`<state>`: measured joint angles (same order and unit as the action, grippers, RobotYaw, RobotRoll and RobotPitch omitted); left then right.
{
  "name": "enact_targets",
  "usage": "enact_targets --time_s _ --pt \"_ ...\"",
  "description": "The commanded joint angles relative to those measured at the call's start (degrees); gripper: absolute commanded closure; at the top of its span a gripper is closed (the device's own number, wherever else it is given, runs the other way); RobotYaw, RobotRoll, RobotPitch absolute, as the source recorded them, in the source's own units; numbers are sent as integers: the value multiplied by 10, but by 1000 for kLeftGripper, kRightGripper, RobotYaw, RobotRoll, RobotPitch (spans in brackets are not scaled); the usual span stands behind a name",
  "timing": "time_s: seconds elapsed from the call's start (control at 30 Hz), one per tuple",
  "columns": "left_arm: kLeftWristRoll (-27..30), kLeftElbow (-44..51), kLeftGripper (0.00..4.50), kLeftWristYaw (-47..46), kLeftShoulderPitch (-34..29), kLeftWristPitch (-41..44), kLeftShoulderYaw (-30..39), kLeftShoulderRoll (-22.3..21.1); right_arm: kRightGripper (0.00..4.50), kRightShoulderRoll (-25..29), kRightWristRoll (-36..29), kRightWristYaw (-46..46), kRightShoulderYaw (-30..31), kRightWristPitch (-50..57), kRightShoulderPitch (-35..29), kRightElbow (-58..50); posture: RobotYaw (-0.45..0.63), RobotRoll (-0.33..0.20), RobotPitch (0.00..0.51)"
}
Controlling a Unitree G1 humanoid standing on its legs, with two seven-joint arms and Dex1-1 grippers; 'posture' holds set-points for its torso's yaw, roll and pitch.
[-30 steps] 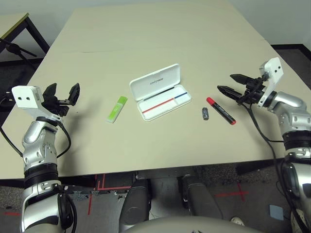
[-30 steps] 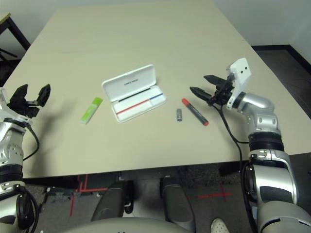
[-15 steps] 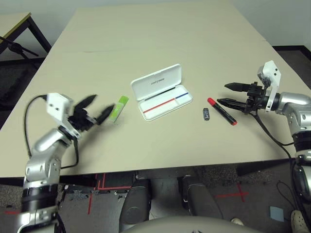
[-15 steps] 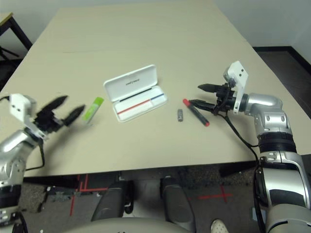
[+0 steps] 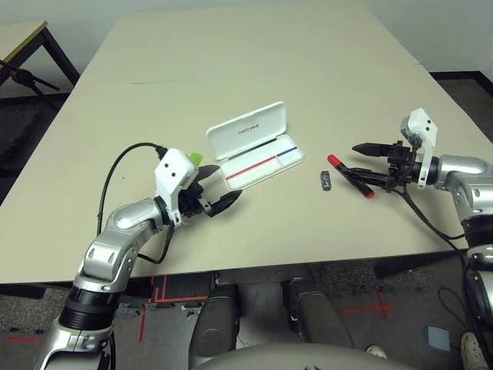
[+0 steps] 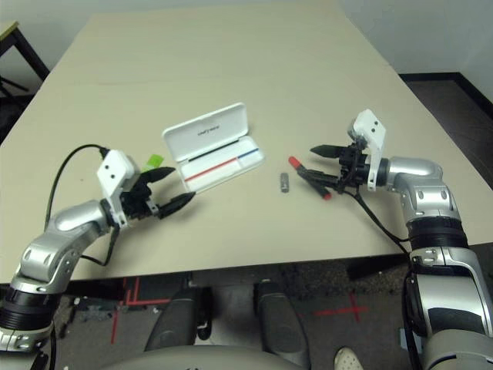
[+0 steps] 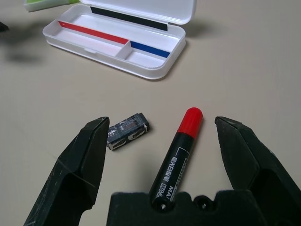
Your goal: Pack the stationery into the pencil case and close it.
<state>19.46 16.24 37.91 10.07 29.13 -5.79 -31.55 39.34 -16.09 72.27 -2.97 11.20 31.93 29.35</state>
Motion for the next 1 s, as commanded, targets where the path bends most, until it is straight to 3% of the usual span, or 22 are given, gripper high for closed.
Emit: enact_targets --time_s 0.03,0.27,0.97,1.0 --pt "-25 -5 15 -12 18 31 -27 5 0 4 0 -4 0 7 -12 -16 -52 0 136" --pt "-53 -28 15 -17 67 67 -64 20 0 1 0 -12 0 3 -18 -19 -59 0 136" --pt "-95 -87 15 -6 91 74 -102 40 0 -9 -3 -40 -5 -11 -23 -23 -75 0 137" --pt "-95 -87 378 -5 91 74 -104 40 0 -10 -3 -41 -5 -11 -23 -23 -75 0 137"
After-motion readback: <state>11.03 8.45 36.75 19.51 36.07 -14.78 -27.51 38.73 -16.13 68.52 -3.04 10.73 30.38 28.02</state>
